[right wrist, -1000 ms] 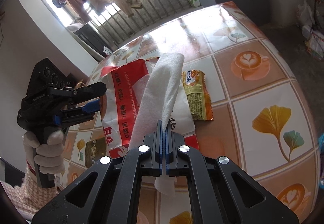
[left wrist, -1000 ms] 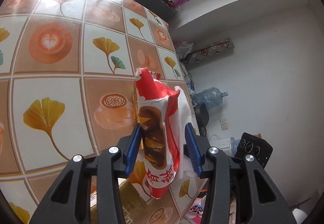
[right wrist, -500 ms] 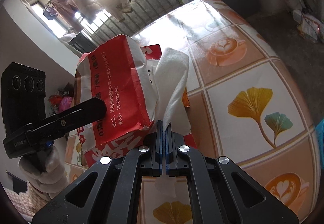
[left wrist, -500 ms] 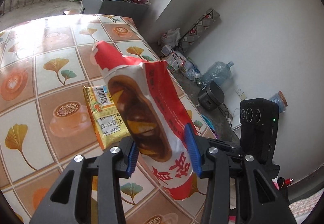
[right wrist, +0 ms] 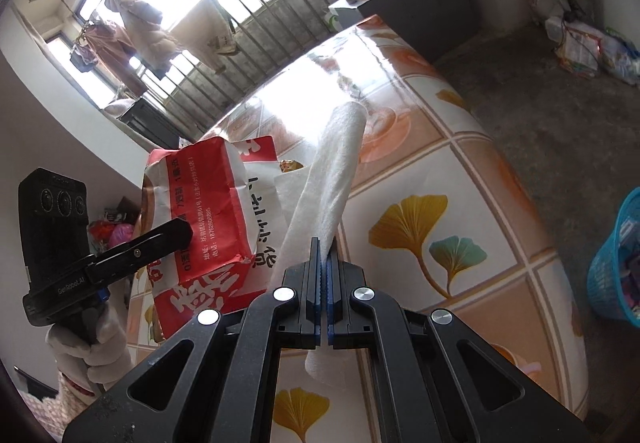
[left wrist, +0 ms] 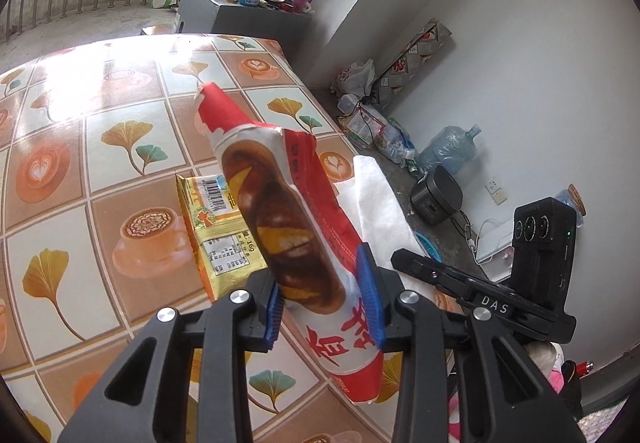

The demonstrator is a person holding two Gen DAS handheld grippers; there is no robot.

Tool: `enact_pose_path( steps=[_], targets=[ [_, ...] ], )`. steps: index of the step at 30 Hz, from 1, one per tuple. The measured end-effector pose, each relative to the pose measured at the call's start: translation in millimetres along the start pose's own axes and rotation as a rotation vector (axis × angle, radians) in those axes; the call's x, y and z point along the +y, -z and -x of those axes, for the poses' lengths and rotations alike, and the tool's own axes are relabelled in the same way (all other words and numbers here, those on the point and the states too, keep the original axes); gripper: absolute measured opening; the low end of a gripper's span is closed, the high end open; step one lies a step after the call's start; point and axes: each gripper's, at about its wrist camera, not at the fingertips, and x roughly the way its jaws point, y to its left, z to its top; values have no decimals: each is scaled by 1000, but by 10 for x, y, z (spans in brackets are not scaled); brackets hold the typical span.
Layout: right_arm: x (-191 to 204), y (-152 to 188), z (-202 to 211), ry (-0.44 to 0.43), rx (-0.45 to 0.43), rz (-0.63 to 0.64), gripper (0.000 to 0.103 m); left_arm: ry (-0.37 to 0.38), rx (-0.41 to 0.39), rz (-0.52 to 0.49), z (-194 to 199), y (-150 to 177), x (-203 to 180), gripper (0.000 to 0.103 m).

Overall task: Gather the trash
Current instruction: 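Carry the red-white bag and tissue over to the blue wastebasket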

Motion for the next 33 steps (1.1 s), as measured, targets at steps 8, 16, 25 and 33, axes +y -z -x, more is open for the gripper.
enact_pose_path(
  steps=[8, 16, 25, 33],
  targets=[
    [-83, 13, 246, 6, -55, -12, 1, -67, -30, -77, -7, -34, -269, 31],
    [-60, 22, 403, 10, -93, -14, 1, -105, -61, -144, 24, -32, -480, 30],
    [-40, -25, 544, 17, -130, 3, 1, -132, -103, -208, 146, 21, -606, 30],
    [-14, -14, 624, 19, -158, 15, 1, -168, -145, -258, 241, 13, -711, 30]
  ],
)
